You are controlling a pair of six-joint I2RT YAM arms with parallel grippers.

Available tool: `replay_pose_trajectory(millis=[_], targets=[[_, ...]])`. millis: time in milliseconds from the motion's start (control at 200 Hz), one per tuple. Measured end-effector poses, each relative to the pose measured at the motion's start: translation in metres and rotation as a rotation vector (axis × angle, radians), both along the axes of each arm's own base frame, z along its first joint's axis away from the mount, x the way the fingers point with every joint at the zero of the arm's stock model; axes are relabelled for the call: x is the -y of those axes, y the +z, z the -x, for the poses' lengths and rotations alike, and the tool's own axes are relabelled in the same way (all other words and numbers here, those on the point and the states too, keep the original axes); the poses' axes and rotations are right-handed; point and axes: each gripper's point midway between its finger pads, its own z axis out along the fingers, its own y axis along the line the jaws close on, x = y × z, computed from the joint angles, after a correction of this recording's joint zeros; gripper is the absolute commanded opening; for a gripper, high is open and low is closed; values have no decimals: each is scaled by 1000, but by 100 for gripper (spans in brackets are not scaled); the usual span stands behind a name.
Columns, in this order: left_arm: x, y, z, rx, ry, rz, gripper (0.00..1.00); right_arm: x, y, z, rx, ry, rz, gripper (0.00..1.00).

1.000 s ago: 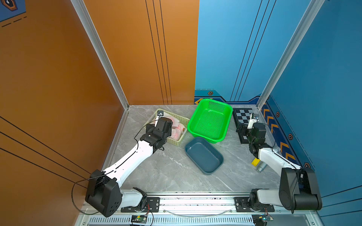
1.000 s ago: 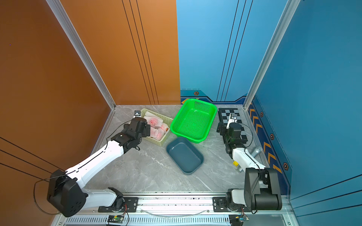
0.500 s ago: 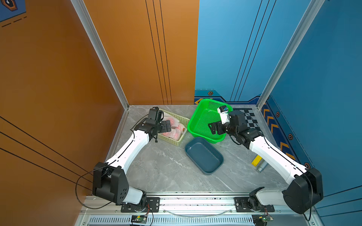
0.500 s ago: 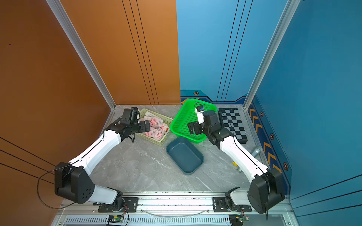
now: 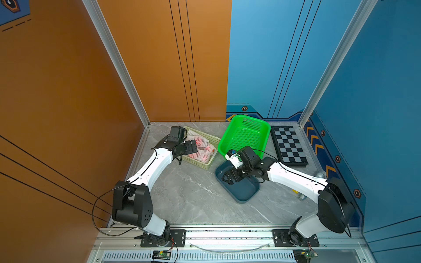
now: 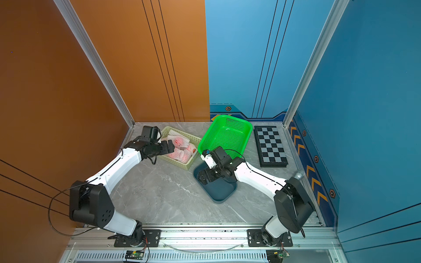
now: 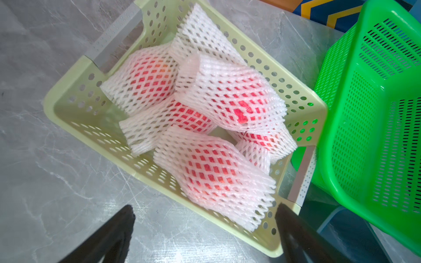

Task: Remove foam nets from apples
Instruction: Adjust the storage box at the center of the board.

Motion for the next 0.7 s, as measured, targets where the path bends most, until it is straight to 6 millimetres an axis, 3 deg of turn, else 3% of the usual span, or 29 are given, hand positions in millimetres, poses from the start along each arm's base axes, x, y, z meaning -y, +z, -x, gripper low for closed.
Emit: replay_pose_trajectory(millis=[200,330,531,701], targets=[[1,-1,0,-8,11,21,98,-7,-43,-3,-98,-2,41,100],[-3,4,-7,3,25,29,98,-22,-53,-20,-108,2,23,100],[-12,6,-23,12,58,57,98,-42,-40,-65,-58,-14,-53,100],[-8,9,-28,19,47,87,98,-49,-24,-80,-9,-10,-95,100]])
